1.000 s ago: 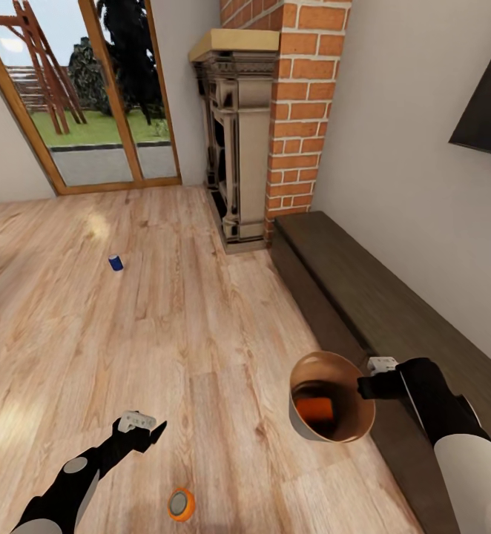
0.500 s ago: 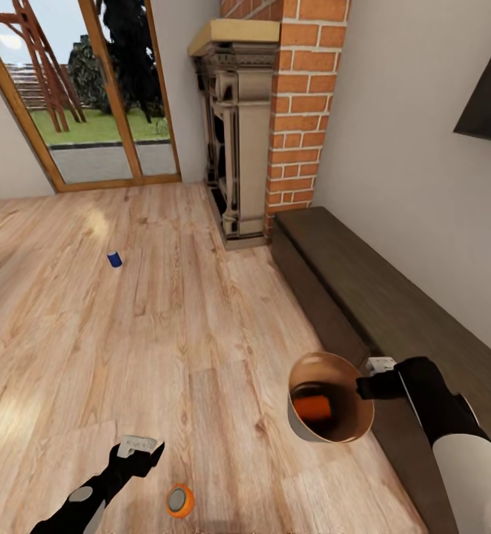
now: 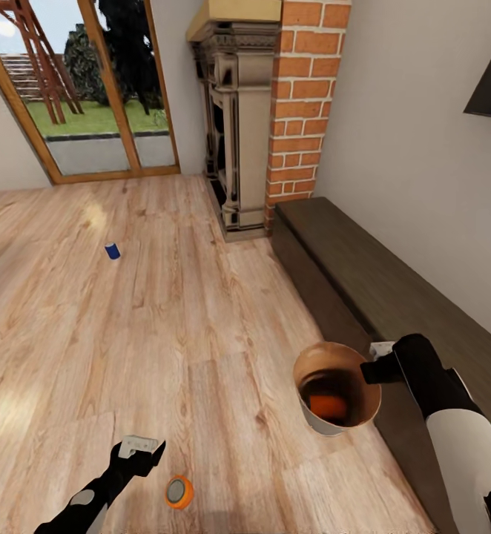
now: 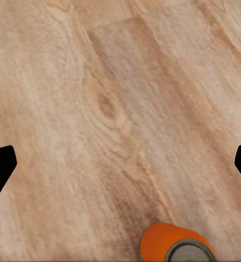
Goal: Put the three can of soda from the living room inside the tash can in the kitchen.
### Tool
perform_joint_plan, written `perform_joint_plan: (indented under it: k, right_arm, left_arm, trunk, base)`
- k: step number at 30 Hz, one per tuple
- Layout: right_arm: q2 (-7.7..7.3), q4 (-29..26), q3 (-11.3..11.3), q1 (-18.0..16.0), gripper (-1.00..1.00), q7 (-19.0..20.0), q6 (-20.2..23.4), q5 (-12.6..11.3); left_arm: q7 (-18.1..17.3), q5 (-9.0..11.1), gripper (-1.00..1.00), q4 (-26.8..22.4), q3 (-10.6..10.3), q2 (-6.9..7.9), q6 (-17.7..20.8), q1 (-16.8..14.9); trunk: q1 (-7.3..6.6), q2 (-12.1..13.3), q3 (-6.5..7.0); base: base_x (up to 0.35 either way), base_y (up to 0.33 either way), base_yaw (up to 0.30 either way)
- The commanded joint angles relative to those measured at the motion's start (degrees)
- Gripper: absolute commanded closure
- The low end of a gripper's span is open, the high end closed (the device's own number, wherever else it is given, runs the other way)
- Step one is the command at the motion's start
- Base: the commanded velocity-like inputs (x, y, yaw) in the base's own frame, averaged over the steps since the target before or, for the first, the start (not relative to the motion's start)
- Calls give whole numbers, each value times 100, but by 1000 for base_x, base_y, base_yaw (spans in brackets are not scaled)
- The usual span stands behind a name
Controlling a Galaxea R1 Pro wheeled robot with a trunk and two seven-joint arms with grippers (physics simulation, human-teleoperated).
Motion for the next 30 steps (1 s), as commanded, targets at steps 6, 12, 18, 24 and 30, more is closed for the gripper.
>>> perform_joint_plan:
  k: [6, 12, 18, 24, 30]
  right_arm:
    - [13, 30, 20, -261, 100, 41, 68, -141]
    - [74, 44, 22, -313, 100, 45, 68, -140]
    - [108, 54, 29, -320, 100, 45, 68, -140]
    - [115, 47, 48, -321, 100, 47, 68, -143]
    - [112, 27, 68, -321, 100, 73, 68, -151]
  left_arm:
    - [1, -2, -100, 2, 0, -7, -9, 0]
    - [2, -1, -100, 1, 0, -25, -18, 2]
    - [2, 3, -100, 1, 0, -34, -25, 3]
    - [2, 0, -100, 1, 0, -35, -26, 3]
    - [2, -2, -100, 1, 0, -35, -26, 3]
  trunk:
    - [132, -243, -161]
    - [263, -483, -322]
    - [395, -724, -482]
    - [527, -965, -643]
    - [659, -1205, -788]
  base:
    - [0, 0, 0]
    - [0, 0, 0]
    - [0, 0, 0]
    - [0, 0, 0]
    - [0, 0, 0]
